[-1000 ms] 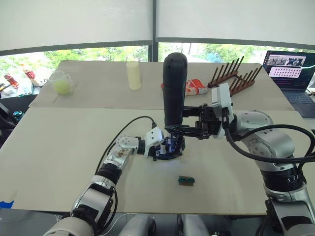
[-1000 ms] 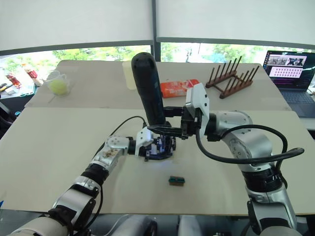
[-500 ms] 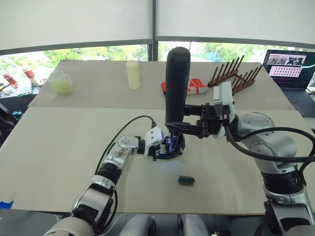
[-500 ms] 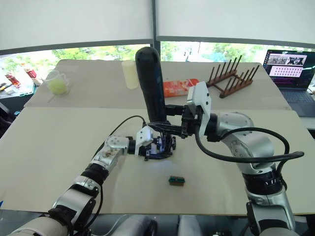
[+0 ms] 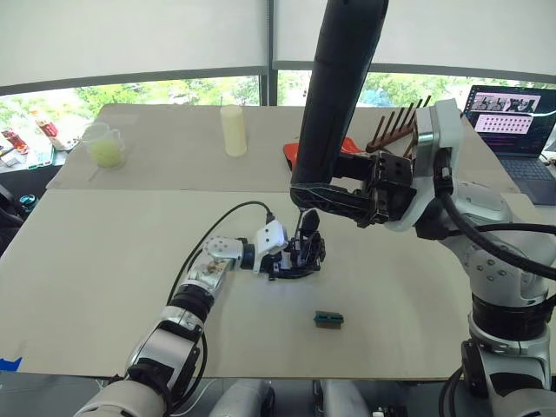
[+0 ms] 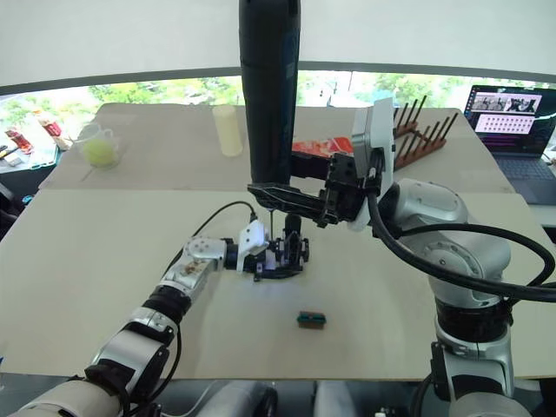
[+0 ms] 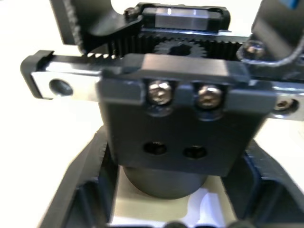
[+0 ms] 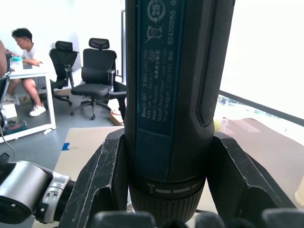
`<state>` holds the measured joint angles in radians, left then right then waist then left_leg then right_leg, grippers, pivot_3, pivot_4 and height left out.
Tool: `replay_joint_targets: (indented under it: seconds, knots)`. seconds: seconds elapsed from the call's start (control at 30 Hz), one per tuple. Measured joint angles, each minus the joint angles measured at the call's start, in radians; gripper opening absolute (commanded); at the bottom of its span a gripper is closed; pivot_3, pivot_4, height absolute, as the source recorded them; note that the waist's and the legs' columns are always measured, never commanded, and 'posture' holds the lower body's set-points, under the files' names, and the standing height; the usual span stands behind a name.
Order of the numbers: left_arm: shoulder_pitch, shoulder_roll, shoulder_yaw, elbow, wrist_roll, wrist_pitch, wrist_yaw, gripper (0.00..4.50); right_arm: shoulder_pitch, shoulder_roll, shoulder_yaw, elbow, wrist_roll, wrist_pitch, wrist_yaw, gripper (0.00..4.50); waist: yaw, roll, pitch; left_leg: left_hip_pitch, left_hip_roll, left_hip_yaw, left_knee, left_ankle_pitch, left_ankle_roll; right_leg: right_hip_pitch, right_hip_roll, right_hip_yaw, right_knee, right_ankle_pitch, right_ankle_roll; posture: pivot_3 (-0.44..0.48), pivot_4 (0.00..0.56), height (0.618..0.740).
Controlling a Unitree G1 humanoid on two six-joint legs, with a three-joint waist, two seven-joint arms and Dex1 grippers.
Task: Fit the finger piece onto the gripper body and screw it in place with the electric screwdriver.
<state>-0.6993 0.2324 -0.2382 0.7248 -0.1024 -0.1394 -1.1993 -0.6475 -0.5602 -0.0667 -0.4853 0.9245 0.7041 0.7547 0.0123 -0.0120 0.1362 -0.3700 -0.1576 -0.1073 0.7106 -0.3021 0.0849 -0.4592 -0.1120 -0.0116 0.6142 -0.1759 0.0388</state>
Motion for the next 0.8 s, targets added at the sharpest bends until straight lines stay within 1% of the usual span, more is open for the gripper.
replay_joint_targets:
  seconds: [0.1,0.2,0.27,0.3,0.33,0.4,0.5,0.57,0.7,0.8]
  knots:
    - [-0.001,0.034,0.012,-0.005,-0.001,0.015,-0.016,4.50,0.000,-0.005,-0.010,-0.007,0.053,0.023,-0.001,1.91,-0.001,0.000,0.000,0.000,0.000,0.000,0.000,0.000,0.000,0.000,0.000,0.000,0.000,0.000,0.000,0.000,0.150,0.740]
    - [0.021,0.097,0.022,-0.088,-0.021,0.062,-0.061,4.50,0.005,-0.039,-0.033,-0.023,0.115,0.036,0.017,1.91,-0.001,0.000,0.001,0.000,0.000,0.000,0.000,0.000,0.000,0.000,0.000,0.000,0.000,0.000,0.000,0.000,0.150,0.740]
    - [0.056,0.162,0.027,-0.197,-0.050,0.110,-0.112,4.50,0.045,-0.069,-0.049,-0.046,0.133,0.035,0.053,1.91,-0.002,0.000,0.001,0.000,0.001,-0.001,-0.001,-0.001,0.001,0.000,0.000,0.001,-0.001,0.000,0.000,0.000,0.150,0.740]
    - [0.088,0.213,0.029,-0.280,-0.068,0.146,-0.147,4.50,0.081,-0.084,-0.056,-0.061,0.143,0.035,0.076,1.91,-0.002,0.000,0.001,0.000,0.001,-0.001,-0.001,-0.001,0.001,0.000,0.001,0.001,-0.001,0.000,0.000,0.000,0.150,0.740]
    - [0.131,0.276,0.029,-0.381,-0.097,0.186,-0.196,4.50,0.136,-0.103,-0.065,-0.080,0.149,0.034,0.099,1.91,-0.003,0.001,0.001,0.000,0.001,0.000,-0.002,-0.001,0.001,0.000,0.001,0.001,-0.001,0.000,0.000,0.000,0.150,0.740]
    - [0.189,0.352,0.030,-0.526,-0.139,0.261,-0.253,4.50,0.223,-0.126,-0.069,-0.105,0.141,0.025,0.131,1.91,-0.003,0.004,0.003,0.000,0.000,0.000,-0.002,-0.001,0.001,-0.001,0.004,0.000,-0.002,0.000,0.000,0.000,0.150,0.740]
    - [0.238,0.365,0.008,-0.679,-0.178,0.321,-0.279,4.50,0.333,-0.128,-0.067,-0.166,0.085,-0.026,0.169,1.91,0.012,0.005,0.004,0.000,-0.001,0.000,-0.001,-0.001,0.001,0.002,0.003,0.000,-0.003,0.000,0.000,0.000,0.150,0.740]
    - [0.264,0.360,-0.022,-0.735,-0.179,0.328,-0.281,4.50,0.411,-0.128,-0.061,-0.200,0.027,-0.071,0.194,1.91,0.016,0.005,0.004,0.001,-0.001,0.001,-0.001,-0.001,0.001,0.003,0.004,0.000,-0.003,0.000,0.000,0.000,0.150,0.740]
    - [0.287,0.323,-0.070,-0.757,-0.174,0.321,-0.264,4.50,0.531,-0.115,-0.061,-0.222,-0.077,-0.157,0.199,1.91,0.016,0.005,0.004,0.002,-0.001,0.001,-0.001,-0.001,0.001,0.002,0.004,0.001,-0.001,0.000,0.000,0.000,0.150,0.740]
    - [0.296,0.278,-0.116,-0.741,-0.131,0.252,-0.231,4.50,0.621,-0.099,-0.058,-0.237,-0.149,-0.223,0.193,1.91,0.018,0.005,0.004,0.002,0.000,0.001,-0.002,-0.001,0.001,0.002,0.004,0.000,-0.001,0.000,0.000,0.000,0.150,0.740]
